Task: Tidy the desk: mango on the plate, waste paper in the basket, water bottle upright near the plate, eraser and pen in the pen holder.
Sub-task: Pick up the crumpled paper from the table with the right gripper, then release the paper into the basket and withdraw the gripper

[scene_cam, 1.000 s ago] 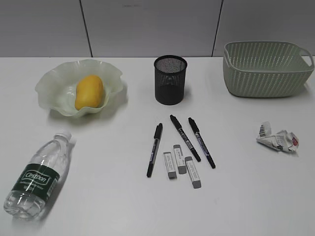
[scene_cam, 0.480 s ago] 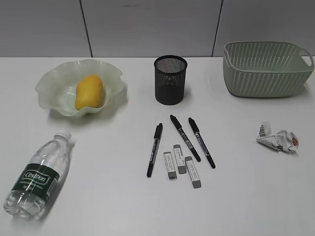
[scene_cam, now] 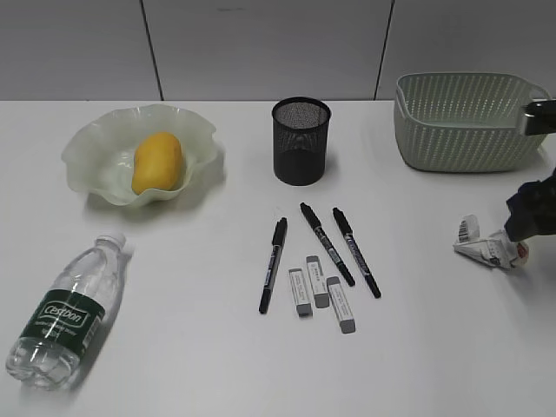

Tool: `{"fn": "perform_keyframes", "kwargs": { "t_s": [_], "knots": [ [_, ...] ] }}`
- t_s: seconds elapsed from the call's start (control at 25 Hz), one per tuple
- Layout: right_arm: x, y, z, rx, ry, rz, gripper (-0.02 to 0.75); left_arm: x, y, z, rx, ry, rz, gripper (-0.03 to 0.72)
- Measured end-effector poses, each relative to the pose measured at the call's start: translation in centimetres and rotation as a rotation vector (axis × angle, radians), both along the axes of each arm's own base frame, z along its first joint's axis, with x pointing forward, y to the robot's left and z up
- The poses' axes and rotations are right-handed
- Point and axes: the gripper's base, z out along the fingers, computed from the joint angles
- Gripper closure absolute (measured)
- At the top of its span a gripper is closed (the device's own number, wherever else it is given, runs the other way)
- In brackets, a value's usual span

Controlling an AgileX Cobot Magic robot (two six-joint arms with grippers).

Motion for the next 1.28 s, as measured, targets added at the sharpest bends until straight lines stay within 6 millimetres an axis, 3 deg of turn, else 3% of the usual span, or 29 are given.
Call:
{"fn": "perform_keyframes", "kwargs": {
  "t_s": [0.16, 0.24, 0.32, 0.4, 0.48, 0.68, 0.76, 0.84, 0.96, 1.04, 1.08, 1.16, 1.28],
  "knots": [
    [2.9, -0.1, -2.7, -0.011, 0.028, 0.000, 0.270, 0.0, 0.0, 0.0, 0.000, 0.000, 0.000, 0.188],
    [3.6, -0.1, -4.2, -0.023, 0.064, 0.011, 0.328, 0.0, 0.0, 0.0, -0.001, 0.000, -0.001, 0.188],
    [3.7, -0.2, -5.3, -0.028, 0.097, 0.017, 0.494, 0.0, 0.0, 0.0, -0.001, 0.000, -0.001, 0.188],
    [3.8, -0.1, -5.2, -0.021, 0.095, 0.011, 0.656, 0.0, 0.0, 0.0, -0.001, 0.000, -0.001, 0.188],
    [3.8, 0.1, -3.8, -0.006, 0.055, -0.001, 0.720, 0.0, 0.0, 0.0, -0.001, 0.000, -0.001, 0.188],
    [3.8, 1.5, 6.4, 0.015, -0.336, 0.016, 0.725, 0.0, 0.0, 0.0, -0.002, 0.000, -0.001, 0.188],
    [5.0, 1.5, 9.1, -0.003, -0.455, 0.026, 0.725, 0.0, 0.0, 0.0, -0.002, 0.000, -0.001, 0.188],
    [7.2, 1.4, 9.6, -0.021, -0.512, 0.031, 0.725, 0.0, 0.0, 0.0, -0.002, 0.000, -0.001, 0.188],
    [11.4, 1.6, 7.9, -0.006, -0.501, 0.007, 0.725, 0.0, 0.0, 0.0, -0.002, 0.000, -0.001, 0.189],
    [13.5, 1.8, 5.9, 0.000, -0.439, 0.003, 0.688, 0.0, 0.0, 0.0, -0.002, 0.000, -0.001, 0.189],
    [14.3, 1.9, 4.9, 0.000, -0.399, 0.005, 0.628, 0.0, 0.0, 0.0, -0.002, 0.000, -0.001, 0.189],
    [15.1, 1.9, 3.9, 0.000, -0.342, 0.012, 0.430, 0.0, 0.0, 0.0, -0.002, 0.000, -0.001, 0.189],
    [14.9, 2.0, 4.6, 0.003, -0.320, 0.012, 0.167, 0.0, 0.0, 0.0, 0.000, 0.000, -0.002, 0.189]
  ]
}}
